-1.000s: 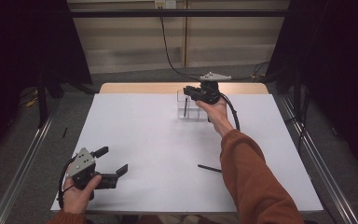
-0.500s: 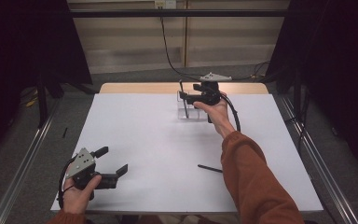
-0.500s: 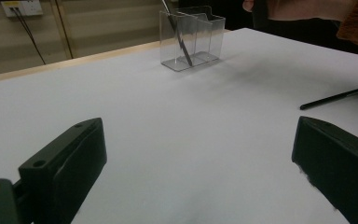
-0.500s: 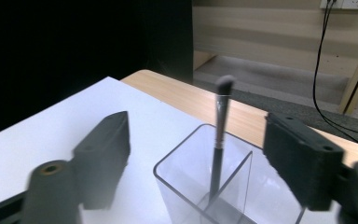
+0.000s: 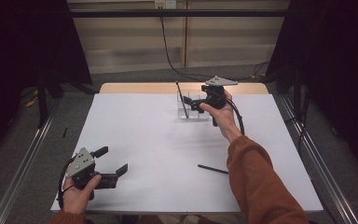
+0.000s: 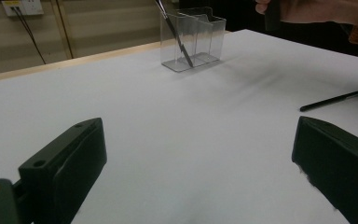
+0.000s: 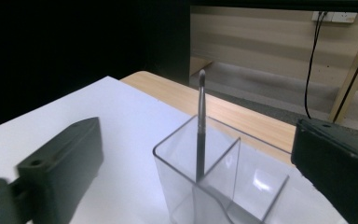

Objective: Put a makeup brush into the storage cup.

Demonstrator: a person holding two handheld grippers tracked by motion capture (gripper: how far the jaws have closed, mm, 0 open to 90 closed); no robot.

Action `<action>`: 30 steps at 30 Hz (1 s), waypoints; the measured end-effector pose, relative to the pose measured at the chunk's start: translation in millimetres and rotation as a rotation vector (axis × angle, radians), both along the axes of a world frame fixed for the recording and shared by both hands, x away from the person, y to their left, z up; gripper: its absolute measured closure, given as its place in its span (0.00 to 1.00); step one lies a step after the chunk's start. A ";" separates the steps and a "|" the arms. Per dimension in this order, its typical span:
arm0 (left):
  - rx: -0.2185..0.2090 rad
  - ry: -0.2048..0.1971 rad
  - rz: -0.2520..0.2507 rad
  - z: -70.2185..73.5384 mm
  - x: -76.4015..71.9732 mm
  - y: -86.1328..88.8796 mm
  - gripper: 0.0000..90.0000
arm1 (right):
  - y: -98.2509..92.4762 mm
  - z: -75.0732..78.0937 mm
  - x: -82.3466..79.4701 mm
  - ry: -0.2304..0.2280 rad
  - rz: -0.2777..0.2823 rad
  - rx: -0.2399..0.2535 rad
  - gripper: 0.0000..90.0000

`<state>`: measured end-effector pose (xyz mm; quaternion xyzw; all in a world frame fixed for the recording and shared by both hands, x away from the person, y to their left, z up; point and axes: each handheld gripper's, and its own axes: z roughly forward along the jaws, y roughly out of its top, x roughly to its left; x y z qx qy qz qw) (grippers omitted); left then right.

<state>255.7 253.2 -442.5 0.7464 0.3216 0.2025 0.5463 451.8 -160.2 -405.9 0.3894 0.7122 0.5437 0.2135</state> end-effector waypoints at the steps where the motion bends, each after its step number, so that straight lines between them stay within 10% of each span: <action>1: 0.001 0.000 0.000 0.0 0.0 0.0 0.03 | -2.3 0.6 -1.4 0.005 -0.008 0.004 0.01; 30: 0.003 -0.001 0.011 0.2 -0.5 0.0 0.03 | -27.8 -9.4 -50.7 -0.005 0.013 0.026 0.01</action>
